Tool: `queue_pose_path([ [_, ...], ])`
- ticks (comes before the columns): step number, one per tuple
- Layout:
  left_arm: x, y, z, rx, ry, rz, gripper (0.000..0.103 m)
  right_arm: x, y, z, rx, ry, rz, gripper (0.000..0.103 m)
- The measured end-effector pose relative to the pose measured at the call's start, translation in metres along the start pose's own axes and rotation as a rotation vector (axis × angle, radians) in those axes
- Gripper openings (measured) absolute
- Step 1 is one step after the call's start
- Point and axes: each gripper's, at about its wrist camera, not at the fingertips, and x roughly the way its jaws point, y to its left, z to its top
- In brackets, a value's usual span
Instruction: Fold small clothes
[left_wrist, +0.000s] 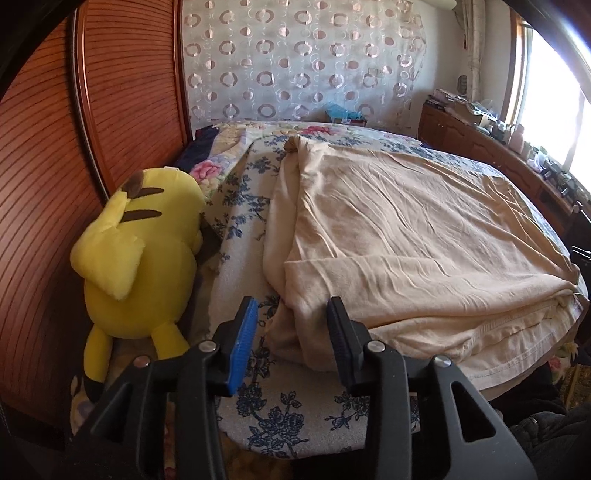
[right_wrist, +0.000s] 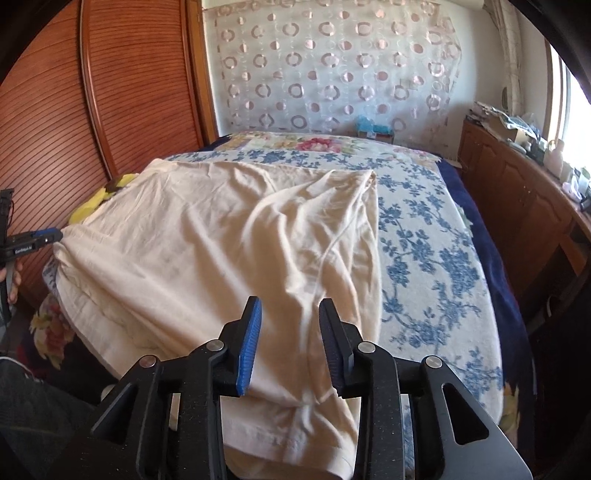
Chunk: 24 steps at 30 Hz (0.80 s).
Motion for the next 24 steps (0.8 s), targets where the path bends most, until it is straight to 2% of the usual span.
queue_pose_path([
  [9,0.014,-0.001,-0.009,-0.014,0.043,-0.010,0.037,0.040,0.018,-0.001,-0.033,0.045,0.000,0.032],
  [12,0.016,-0.001,-0.011,-0.016,0.049,-0.013,0.037,0.051,0.018,-0.008,-0.029,0.077,-0.008,0.039],
  [18,0.016,-0.003,-0.012,-0.025,0.049,-0.008,0.037,0.051,0.030,-0.015,-0.074,0.046,-0.035,0.055],
  [24,0.016,-0.002,-0.013,-0.036,0.044,-0.010,0.038,0.051,0.030,-0.014,-0.060,0.055,-0.051,0.063],
])
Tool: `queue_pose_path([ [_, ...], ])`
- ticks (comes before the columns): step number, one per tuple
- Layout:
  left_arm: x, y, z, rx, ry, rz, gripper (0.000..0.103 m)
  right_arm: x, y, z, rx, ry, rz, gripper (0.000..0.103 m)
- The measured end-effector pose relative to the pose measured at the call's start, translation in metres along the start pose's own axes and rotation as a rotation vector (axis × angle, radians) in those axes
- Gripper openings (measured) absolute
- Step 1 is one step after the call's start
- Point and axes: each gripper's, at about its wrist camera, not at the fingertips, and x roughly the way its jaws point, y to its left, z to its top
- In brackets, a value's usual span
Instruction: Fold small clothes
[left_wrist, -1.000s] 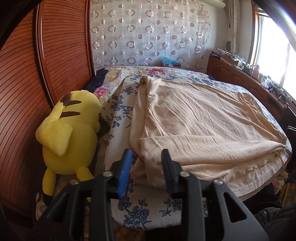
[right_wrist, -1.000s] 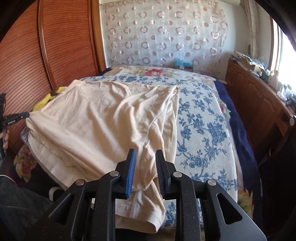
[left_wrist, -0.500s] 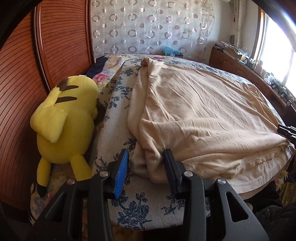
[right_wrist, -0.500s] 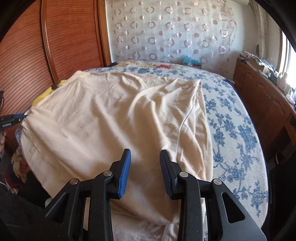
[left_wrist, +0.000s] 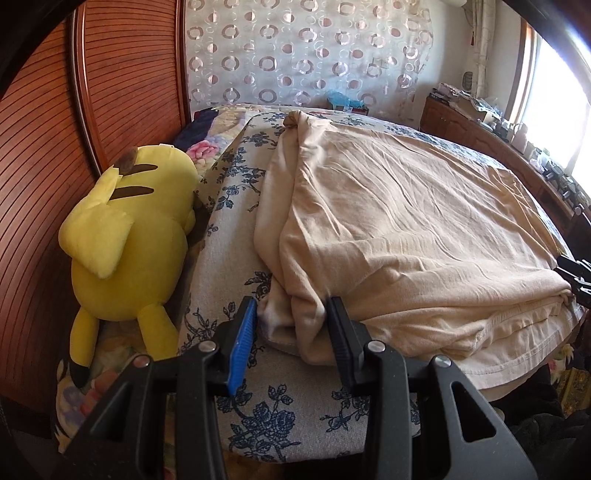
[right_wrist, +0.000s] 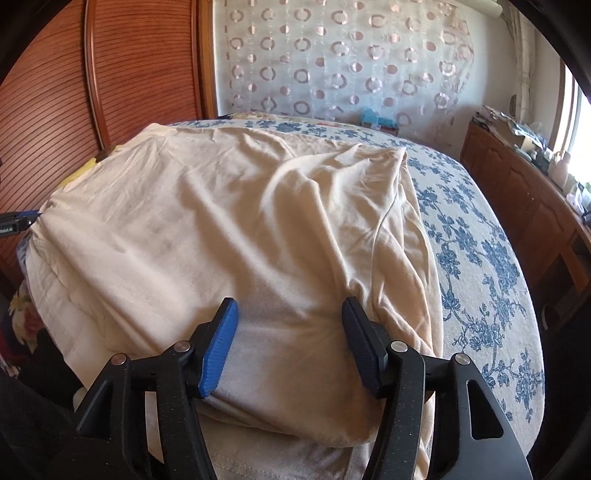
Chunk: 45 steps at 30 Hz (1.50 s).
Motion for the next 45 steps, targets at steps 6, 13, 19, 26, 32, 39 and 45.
queue_pose_path([
  [6,0.000,0.004,0.000,-0.019,-0.005,-0.036,0.037,0.000,0.001,-0.001,0.023,0.013,-0.013,0.071],
  [13,-0.007,-0.006,0.001,-0.004,-0.026,-0.104,0.002,0.000,0.000,-0.003,0.019,0.010,-0.017,0.073],
  [19,-0.026,-0.021,0.018,-0.001,-0.110,-0.154,0.002,0.000,-0.001,-0.004,0.005,-0.002,-0.007,0.075],
  [26,-0.043,-0.062,0.055,0.050,-0.190,-0.257,0.002,-0.012,-0.008,-0.005,0.008,-0.005,-0.003,0.075],
  [32,-0.053,-0.124,0.074,0.168,-0.223,-0.355,0.002,-0.037,-0.028,-0.010,0.060,-0.052,-0.023,0.074],
  [39,-0.061,-0.188,0.093,0.269,-0.229,-0.461,0.002,-0.061,-0.054,-0.016,0.114,-0.089,-0.056,0.074],
  [45,-0.064,-0.249,0.115,0.362,-0.233,-0.539,0.002,-0.075,-0.069,-0.017,0.151,-0.119,-0.070,0.074],
])
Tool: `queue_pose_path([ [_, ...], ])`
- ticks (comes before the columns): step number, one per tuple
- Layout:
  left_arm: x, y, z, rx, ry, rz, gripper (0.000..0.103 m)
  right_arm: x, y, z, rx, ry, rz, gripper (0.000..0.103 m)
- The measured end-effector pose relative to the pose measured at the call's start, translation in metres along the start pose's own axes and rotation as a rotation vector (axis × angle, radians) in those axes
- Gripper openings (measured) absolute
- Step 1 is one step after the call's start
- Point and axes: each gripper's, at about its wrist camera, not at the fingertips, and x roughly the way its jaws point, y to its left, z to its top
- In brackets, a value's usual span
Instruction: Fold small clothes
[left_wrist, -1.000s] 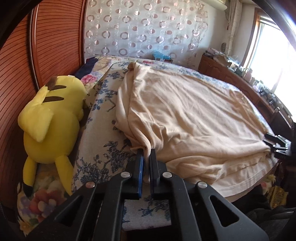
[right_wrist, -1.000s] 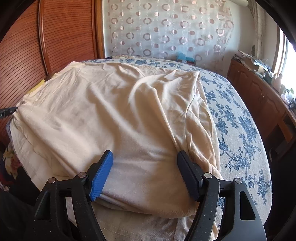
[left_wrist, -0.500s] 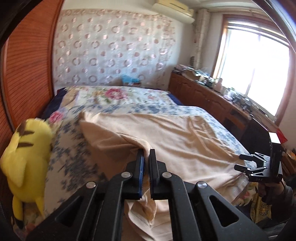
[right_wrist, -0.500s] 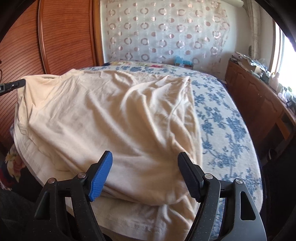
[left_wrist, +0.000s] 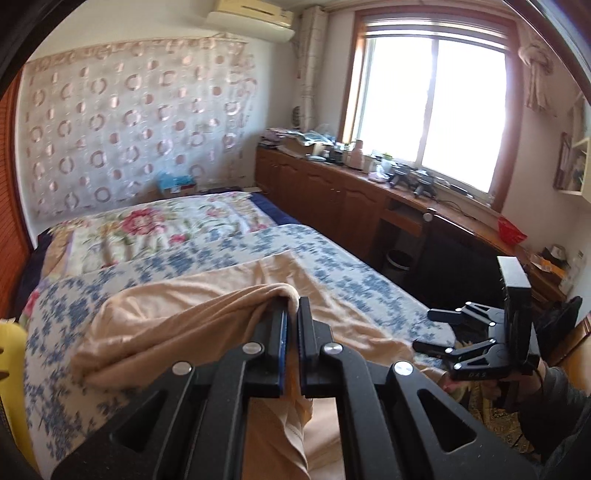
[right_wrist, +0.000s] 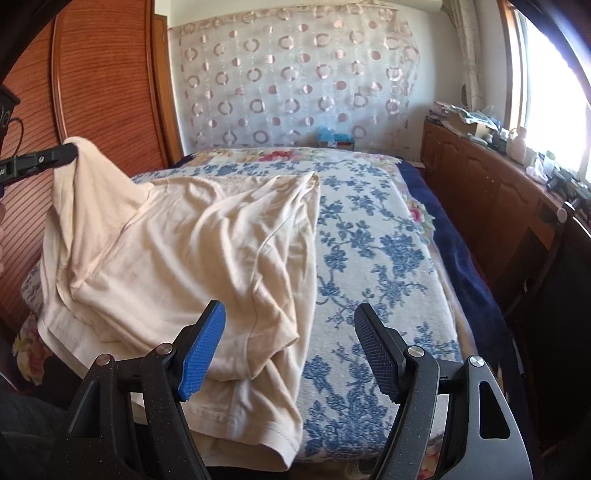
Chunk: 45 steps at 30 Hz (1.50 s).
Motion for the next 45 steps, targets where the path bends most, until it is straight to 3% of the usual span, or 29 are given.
queue_pose_path([
  [7,0.025,-0.045,0.027,0.065,0.014,-0.076,0.002,-0.010,-0.021,0.002,0.043,-0.020,-0.027,0.074],
  [12,0.041,-0.055,0.030,0.072,0.050,-0.046,0.003,-0.014,-0.034,0.000,0.075,-0.022,-0.028,0.074],
  [14,0.042,-0.050,0.025,0.065,0.068,-0.054,0.008,-0.015,-0.035,-0.001,0.074,-0.019,-0.031,0.074],
  [16,0.042,-0.047,0.021,0.059,0.067,-0.044,0.026,-0.013,-0.036,-0.002,0.069,-0.014,-0.040,0.074],
  [18,0.036,-0.041,0.015,0.053,0.062,-0.034,0.038,-0.011,-0.036,-0.002,0.062,-0.006,-0.044,0.074],
  [20,0.033,-0.034,0.008,0.043,0.070,-0.030,0.039,-0.008,-0.036,-0.001,0.060,-0.003,-0.049,0.074],
  [34,0.001,0.059,-0.073,-0.128,0.113,0.210,0.040,0.018,-0.001,0.024,0.007,-0.004,0.041,0.074],
  [40,-0.015,0.087,-0.089,-0.153,0.116,0.293,0.040,0.032,0.027,0.041,-0.052,0.003,0.078,0.074],
  [45,-0.022,0.104,-0.096,-0.174,0.117,0.316,0.040,0.046,0.055,0.055,-0.112,0.009,0.126,0.074],
])
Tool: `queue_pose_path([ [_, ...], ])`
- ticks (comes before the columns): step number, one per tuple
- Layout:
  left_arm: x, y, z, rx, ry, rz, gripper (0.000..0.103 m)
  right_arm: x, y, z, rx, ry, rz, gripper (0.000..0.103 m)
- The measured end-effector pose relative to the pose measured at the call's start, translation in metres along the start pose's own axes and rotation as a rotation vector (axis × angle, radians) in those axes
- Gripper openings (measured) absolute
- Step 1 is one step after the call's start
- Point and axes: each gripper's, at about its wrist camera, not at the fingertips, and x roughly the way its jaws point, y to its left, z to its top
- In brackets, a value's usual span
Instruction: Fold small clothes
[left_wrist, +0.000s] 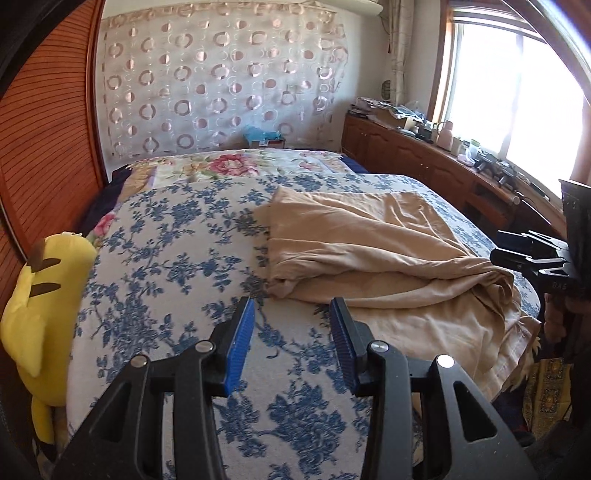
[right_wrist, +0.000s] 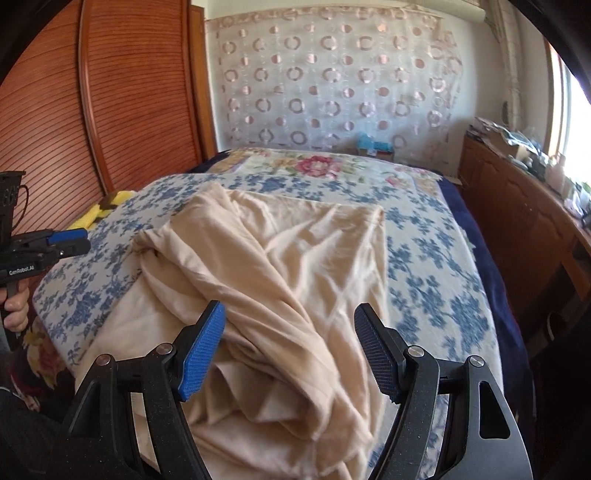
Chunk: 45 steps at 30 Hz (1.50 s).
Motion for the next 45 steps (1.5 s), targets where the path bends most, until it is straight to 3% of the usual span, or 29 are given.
queue_pose_path([
  [17,-0.014,0.025,-0.011,-0.017,-0.017,0.011,0.040,0.078,0.088,0.055,-0.186,0.087,0.172,0.074],
  [27,-0.015,0.035,-0.016,-0.018,0.000,0.026,0.040,0.135,0.143,0.062,-0.281,0.194,0.243,0.074],
  [35,-0.015,0.036,-0.019,-0.019,0.004,0.025,0.040,0.162,0.159,0.050,-0.356,0.258,0.222,0.074],
  [39,-0.016,0.035,-0.019,-0.018,0.000,0.021,0.040,0.162,0.161,0.050,-0.377,0.247,0.188,0.062],
  [41,-0.017,0.033,-0.019,-0.015,-0.001,0.018,0.040,0.162,0.158,0.052,-0.363,0.249,0.166,0.050],
  [43,-0.017,0.031,-0.019,-0.011,0.000,0.016,0.040,0.162,0.156,0.055,-0.361,0.239,0.146,0.027],
  [45,-0.017,0.029,-0.018,-0.009,0.002,0.014,0.040,0.161,0.152,0.057,-0.345,0.233,0.153,0.015],
])
